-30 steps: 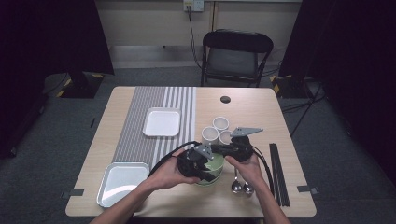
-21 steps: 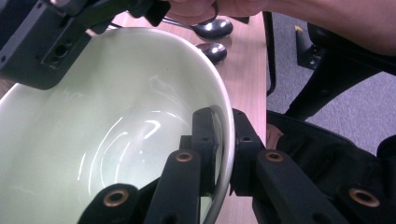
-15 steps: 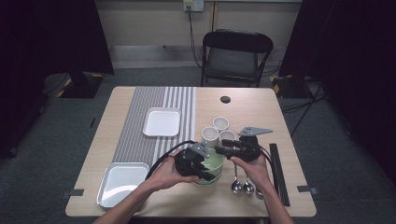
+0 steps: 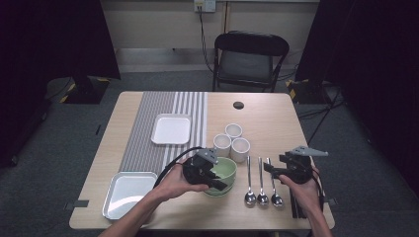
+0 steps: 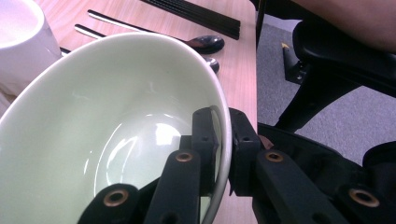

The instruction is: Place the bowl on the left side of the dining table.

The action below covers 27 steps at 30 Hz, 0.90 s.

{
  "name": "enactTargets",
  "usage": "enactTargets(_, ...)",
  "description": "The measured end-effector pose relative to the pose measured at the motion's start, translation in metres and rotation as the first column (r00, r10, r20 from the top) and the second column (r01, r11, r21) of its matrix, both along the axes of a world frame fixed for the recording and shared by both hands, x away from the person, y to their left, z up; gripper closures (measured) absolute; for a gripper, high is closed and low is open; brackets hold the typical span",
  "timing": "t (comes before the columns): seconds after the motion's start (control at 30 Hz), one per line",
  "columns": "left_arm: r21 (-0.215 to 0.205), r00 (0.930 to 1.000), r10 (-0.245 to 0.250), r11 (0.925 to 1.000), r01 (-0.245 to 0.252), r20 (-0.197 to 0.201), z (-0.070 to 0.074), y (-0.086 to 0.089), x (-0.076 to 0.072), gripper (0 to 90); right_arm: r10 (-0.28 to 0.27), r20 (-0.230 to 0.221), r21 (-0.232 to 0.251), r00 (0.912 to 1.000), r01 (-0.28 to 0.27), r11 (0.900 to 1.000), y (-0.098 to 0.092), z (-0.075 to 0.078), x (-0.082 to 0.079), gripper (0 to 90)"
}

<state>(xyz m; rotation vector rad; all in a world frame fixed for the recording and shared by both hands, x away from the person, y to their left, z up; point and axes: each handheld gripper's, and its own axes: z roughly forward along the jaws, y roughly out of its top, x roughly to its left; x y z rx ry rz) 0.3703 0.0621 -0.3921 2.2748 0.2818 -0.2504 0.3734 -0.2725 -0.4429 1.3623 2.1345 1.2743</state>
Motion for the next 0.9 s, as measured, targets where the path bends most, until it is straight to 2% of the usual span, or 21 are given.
enactTargets(0.07,-0.007,1.0000,0.001,1.0000,-0.001,-0.002,0.000,0.000,0.000,83.5,-0.057,-0.020,-0.034,0.9982,0.056,0.998,-0.016,-0.009,-0.004,16.2)
enactTargets(0.13,-0.006,1.0000,0.003,1.0000,-0.003,-0.003,0.001,0.001,0.001,83.5,-0.116,-0.037,-0.076,0.9926,0.113,0.991,-0.032,-0.019,-0.007,16.1)
enactTargets(0.2,-0.012,1.0000,0.000,0.9999,0.000,-0.007,0.001,0.001,0.001,83.4,-0.142,-0.051,-0.085,0.9885,0.138,0.987,-0.041,-0.026,-0.009,15.8)
enactTargets(0.23,-0.011,1.0000,0.001,0.9999,-0.002,-0.010,0.001,0.001,0.001,83.4,-0.169,-0.056,-0.102,0.9840,0.163,0.981,-0.046,-0.030,-0.010,15.8)
enactTargets(0.3,-0.010,1.0000,0.001,0.9999,-0.001,-0.005,0.001,0.001,0.001,83.4,-0.187,-0.072,-0.099,0.9797,0.180,0.979,-0.053,-0.036,-0.010,15.9)
enactTargets(0.4,-0.022,0.9999,0.000,0.9998,0.000,-0.013,0.001,0.002,0.002,83.4,-0.206,-0.081,-0.139,0.9752,0.193,0.971,-0.056,-0.042,-0.009,16.1)
enactTargets(0.5,-0.037,0.9997,0.006,0.9993,-0.007,-0.025,0.000,0.003,0.003,83.4,-0.208,-0.087,-0.179,0.9742,0.190,0.965,-0.055,-0.047,-0.008,16.6)
enactTargets(0.53,-0.031,0.9997,0.006,0.9995,-0.007,-0.025,0.001,0.004,0.003,83.4,-0.211,-0.088,-0.188,0.9737,0.191,0.963,-0.054,-0.049,-0.008,16.6)
enactTargets(0.57,-0.027,0.9997,0.003,0.9996,-0.004,-0.025,0.002,0.004,0.004,83.4,-0.208,-0.082,-0.201,0.9746,0.189,0.961,-0.053,-0.050,-0.008,16.7)
enactTargets(0.63,-0.049,0.9994,0.005,0.9988,-0.006,-0.033,0.001,0.005,0.004,83.4,-0.210,-0.071,-0.218,0.9752,0.190,0.957,-0.051,-0.051,-0.009,16.6)
enactTargets(0.77,-0.065,0.9989,0.010,0.9978,-0.013,-0.046,0.002,0.006,0.006,83.2,-0.205,-0.030,-0.251,0.9782,0.191,0.949,-0.048,-0.054,-0.012,16.0)
enactTargets(0.9,-0.068,0.9986,0.013,0.9975,-0.017,-0.052,0.003,0.007,0.006,83.2,-0.208,-0.010,-0.244,0.9780,0.200,0.949,-0.047,-0.056,-0.014,15.9)
